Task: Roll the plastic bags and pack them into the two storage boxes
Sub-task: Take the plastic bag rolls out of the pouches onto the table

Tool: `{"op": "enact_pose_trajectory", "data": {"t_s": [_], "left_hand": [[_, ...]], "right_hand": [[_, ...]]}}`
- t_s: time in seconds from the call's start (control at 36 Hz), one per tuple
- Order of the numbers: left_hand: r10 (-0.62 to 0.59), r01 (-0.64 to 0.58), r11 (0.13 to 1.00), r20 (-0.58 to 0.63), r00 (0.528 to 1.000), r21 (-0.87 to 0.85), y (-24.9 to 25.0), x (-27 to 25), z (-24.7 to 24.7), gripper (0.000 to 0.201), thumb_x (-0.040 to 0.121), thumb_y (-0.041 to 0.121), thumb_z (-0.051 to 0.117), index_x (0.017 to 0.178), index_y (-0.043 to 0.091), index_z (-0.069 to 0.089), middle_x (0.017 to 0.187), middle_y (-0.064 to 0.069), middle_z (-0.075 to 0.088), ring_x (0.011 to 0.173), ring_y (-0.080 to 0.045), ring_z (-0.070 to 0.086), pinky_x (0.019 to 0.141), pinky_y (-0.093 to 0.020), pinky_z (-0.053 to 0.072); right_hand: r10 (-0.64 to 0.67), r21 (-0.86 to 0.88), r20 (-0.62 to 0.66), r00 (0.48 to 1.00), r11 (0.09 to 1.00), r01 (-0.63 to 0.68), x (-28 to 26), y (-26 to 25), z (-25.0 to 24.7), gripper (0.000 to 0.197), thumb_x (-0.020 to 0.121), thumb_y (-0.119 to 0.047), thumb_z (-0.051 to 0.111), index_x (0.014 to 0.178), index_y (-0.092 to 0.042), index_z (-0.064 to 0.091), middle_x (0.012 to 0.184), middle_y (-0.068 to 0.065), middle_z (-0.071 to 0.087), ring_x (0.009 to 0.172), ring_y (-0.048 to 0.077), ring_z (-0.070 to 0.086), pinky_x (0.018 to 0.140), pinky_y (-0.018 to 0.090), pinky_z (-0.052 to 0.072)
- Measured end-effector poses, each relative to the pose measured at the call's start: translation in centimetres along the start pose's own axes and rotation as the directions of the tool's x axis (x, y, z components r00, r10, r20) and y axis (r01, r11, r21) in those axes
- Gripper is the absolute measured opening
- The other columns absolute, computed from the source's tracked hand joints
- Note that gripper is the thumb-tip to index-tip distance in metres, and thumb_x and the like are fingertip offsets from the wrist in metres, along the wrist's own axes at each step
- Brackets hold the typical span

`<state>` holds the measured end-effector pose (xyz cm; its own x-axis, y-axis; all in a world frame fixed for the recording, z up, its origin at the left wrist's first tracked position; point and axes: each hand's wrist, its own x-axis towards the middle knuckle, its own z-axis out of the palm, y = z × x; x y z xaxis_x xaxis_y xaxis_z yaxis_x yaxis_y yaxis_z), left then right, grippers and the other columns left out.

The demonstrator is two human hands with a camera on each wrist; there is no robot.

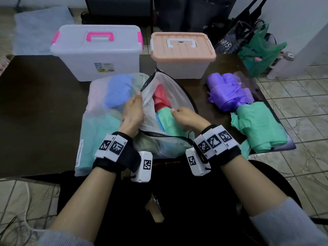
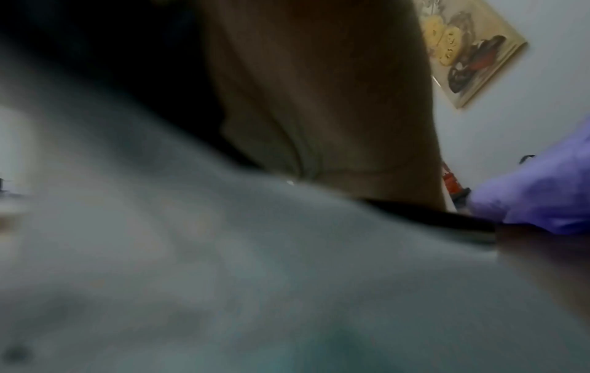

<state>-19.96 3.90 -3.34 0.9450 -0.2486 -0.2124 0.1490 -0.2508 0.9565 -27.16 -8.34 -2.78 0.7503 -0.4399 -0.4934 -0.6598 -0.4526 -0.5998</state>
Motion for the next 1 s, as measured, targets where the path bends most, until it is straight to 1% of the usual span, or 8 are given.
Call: {"op": "enact_pose_trajectory", "data": {"t_s": [0.19,0.33,0.47,0.56,0.64,0.72,0.89,1.0], "left_hand": [[-0.02,0.022,0.999,0.042,0.999,-0.038,-0.5,0.4,0.0,0.045,0.102,0.039,0.031,0.105,0.007,0.061,0.104,-0.012,0.065,0.097,-0.025,0.06,0.092,-0.038,0.046],[-0.019,0.021,0.999,0.041,0.999,-0.032,-0.5,0.4,-0.1,0.044,0.102,0.038,0.03,0.107,0.007,0.061,0.103,-0.012,0.064,0.096,-0.024,0.059,0.091,-0.036,0.046],[0.018,-0.017,1.0,0.028,0.999,-0.017,-0.5,0.4,0.0,0.037,0.103,0.035,0.03,0.095,0.01,0.056,0.093,-0.01,0.056,0.086,-0.017,0.051,0.081,-0.032,0.043],[0.027,-0.027,1.0,0.026,0.999,-0.015,-0.6,0.5,0.0,0.034,0.103,0.035,0.03,0.087,0.014,0.052,0.088,-0.01,0.051,0.082,-0.016,0.046,0.074,-0.03,0.039],[0.019,-0.018,0.999,0.033,0.999,-0.043,-0.6,0.4,0.0,0.033,0.103,0.034,0.031,0.094,0.014,0.055,0.094,-0.009,0.056,0.087,-0.016,0.051,0.084,-0.03,0.042],[0.023,-0.022,0.999,0.034,0.999,-0.038,-0.5,0.4,0.0,0.034,0.103,0.034,0.031,0.098,0.011,0.056,0.095,-0.009,0.056,0.089,-0.016,0.051,0.083,-0.029,0.041],[0.009,-0.006,0.998,0.038,0.999,-0.065,-0.4,0.3,0.0,0.043,0.103,0.034,0.031,0.115,0.005,0.06,0.105,-0.008,0.063,0.097,-0.018,0.057,0.091,-0.031,0.044],[0.005,-0.003,0.998,0.035,0.999,-0.067,-0.2,0.1,0.1,0.042,0.103,0.034,0.03,0.116,0.007,0.06,0.104,-0.006,0.063,0.099,-0.018,0.059,0.088,-0.027,0.046]], "right_hand": [[0.077,-0.058,0.094,0.993,0.996,-0.071,0.6,0.2,-0.4,0.044,0.096,-0.041,0.044,0.118,-0.004,0.05,0.09,0.007,0.051,0.074,0.021,0.053,0.066,0.026,0.044],[0.034,-0.166,0.122,0.992,0.986,-0.013,0.9,0.4,-0.2,0.035,0.088,-0.042,0.06,0.097,-0.01,0.049,0.094,0.005,0.054,0.072,0.017,0.052,0.056,0.025,0.039],[0.08,-0.149,0.141,0.987,0.987,-0.059,1.0,0.8,-0.5,0.049,0.078,-0.051,0.067,0.103,-0.01,0.056,0.089,0.003,0.058,0.068,0.015,0.054,0.052,0.024,0.037],[0.061,-0.029,0.172,0.983,0.998,-0.057,1.0,1.2,-0.6,0.047,0.074,-0.048,0.072,0.1,-0.01,0.063,0.086,0.002,0.063,0.07,0.016,0.06,0.056,0.023,0.042],[-0.002,0.203,0.176,0.984,0.979,-0.034,0.6,1.7,-0.9,0.026,0.077,-0.033,0.074,0.088,-0.012,0.063,0.078,0.001,0.066,0.063,0.011,0.061,0.051,0.017,0.044],[-0.044,0.499,0.131,0.99,0.866,-0.028,0.2,2.3,-1.4,0.023,0.078,-0.019,0.074,0.094,-0.004,0.066,0.079,0.006,0.069,0.055,0.01,0.064,0.047,0.017,0.046],[-0.068,0.874,-0.123,0.99,0.465,0.14,0.0,2.6,-4.0,0.035,0.082,-0.017,0.065,0.113,0.0,0.061,0.105,0.016,0.068,0.093,0.031,0.066,0.084,0.04,0.055],[-0.027,0.913,-0.33,0.944,0.247,0.326,-0.8,3.1,-6.9,0.04,0.085,-0.02,0.06,0.119,0.001,0.055,0.099,0.016,0.063,0.081,0.027,0.065,0.07,0.037,0.056]]}}
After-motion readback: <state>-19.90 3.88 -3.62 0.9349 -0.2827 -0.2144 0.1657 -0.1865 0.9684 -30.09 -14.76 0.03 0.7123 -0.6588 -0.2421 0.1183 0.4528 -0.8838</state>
